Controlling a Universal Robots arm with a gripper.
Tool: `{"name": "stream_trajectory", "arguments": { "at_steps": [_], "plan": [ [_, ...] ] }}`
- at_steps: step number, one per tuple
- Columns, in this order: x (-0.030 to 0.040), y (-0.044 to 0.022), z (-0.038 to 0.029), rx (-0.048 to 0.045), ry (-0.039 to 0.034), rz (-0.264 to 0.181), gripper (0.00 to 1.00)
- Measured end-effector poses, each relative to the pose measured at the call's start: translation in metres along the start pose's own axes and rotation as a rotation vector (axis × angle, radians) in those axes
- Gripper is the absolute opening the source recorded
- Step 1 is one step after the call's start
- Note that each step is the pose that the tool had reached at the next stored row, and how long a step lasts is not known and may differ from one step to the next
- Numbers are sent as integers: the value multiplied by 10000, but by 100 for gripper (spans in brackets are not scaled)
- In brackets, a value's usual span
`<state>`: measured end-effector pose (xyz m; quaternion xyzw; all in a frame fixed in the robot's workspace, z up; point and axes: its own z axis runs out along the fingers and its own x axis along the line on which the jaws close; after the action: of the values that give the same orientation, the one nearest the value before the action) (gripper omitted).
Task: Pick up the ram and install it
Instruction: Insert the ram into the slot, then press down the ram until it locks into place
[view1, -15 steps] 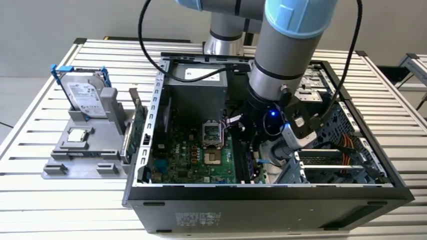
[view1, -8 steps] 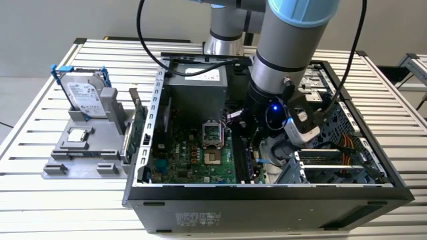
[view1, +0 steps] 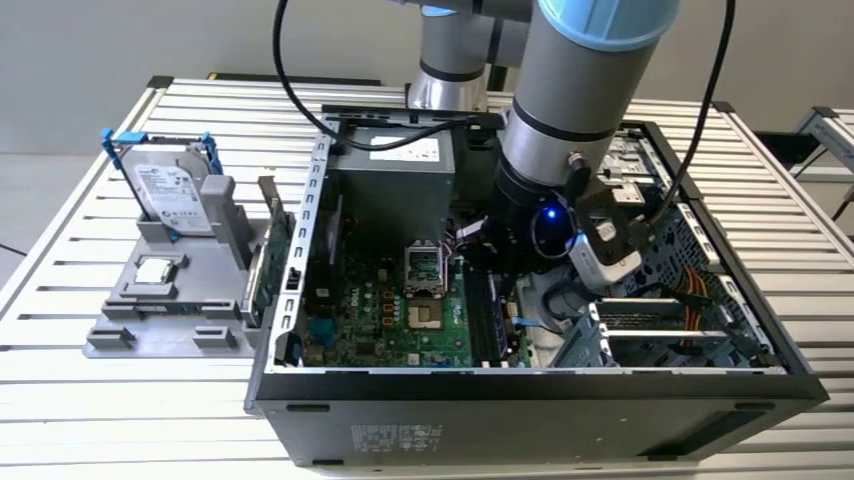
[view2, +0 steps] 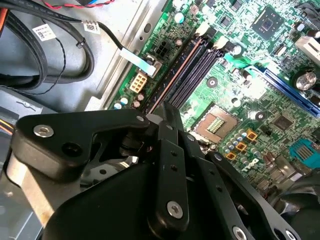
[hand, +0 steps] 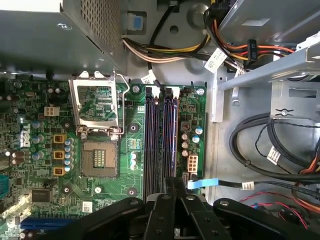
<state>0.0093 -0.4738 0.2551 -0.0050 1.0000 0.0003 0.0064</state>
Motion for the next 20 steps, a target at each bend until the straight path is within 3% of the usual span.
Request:
{"name": "stream_trajectory", "arguments": {
  "at_steps": [20],
  "plan": [
    [-1, 0, -52, 0, 0, 0, 0]
  ]
}}
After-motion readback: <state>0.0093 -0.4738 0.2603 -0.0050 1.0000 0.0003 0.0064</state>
